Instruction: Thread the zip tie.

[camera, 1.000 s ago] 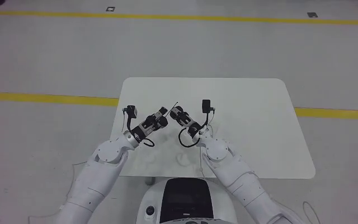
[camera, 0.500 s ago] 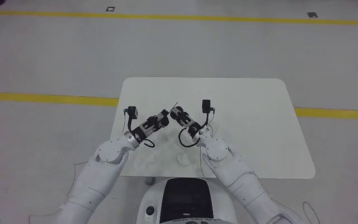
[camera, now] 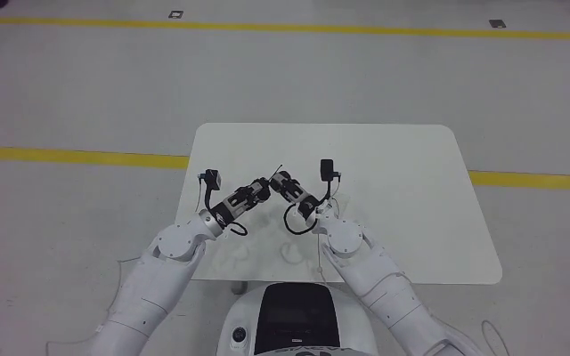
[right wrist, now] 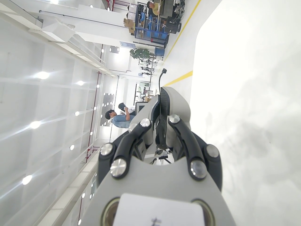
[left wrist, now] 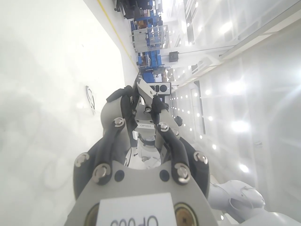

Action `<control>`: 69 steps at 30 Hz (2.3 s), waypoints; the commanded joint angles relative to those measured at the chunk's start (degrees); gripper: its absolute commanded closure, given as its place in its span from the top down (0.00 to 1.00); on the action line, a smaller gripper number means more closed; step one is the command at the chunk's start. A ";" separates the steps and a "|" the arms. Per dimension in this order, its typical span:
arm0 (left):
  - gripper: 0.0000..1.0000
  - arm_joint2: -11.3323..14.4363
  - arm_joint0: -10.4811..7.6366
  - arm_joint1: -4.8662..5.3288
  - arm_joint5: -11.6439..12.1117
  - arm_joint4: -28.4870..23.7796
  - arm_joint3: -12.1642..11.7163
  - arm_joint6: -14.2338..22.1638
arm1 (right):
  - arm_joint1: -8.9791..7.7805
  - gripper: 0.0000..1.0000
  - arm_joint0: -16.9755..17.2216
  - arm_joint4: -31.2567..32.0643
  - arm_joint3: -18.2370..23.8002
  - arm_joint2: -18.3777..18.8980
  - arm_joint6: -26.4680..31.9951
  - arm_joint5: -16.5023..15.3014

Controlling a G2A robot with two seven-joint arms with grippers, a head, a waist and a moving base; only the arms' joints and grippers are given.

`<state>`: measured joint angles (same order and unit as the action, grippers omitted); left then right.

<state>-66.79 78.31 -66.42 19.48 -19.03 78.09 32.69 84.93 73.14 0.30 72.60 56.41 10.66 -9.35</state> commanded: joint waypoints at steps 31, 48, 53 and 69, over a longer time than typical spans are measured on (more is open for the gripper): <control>0.00 -0.11 0.04 0.21 -0.13 0.00 -0.84 0.69 | -0.21 1.00 0.88 0.60 1.48 0.57 2.39 -0.07; 0.00 -7.31 2.12 2.97 -1.02 -0.28 0.03 14.55 | -0.96 1.00 2.34 -3.19 3.98 3.94 5.57 -0.41; 0.00 -6.65 2.08 3.01 -1.59 0.39 0.80 15.13 | -0.96 1.00 2.51 -3.87 3.97 4.07 5.73 -0.17; 0.00 -6.61 -7.95 4.49 -0.43 -9.97 -15.07 45.43 | -3.09 1.00 -2.21 -10.23 0.20 6.83 32.24 9.20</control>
<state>-73.60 71.15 -61.97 18.59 -28.88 64.57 76.63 81.91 71.03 -9.91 72.89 63.32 42.22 -0.11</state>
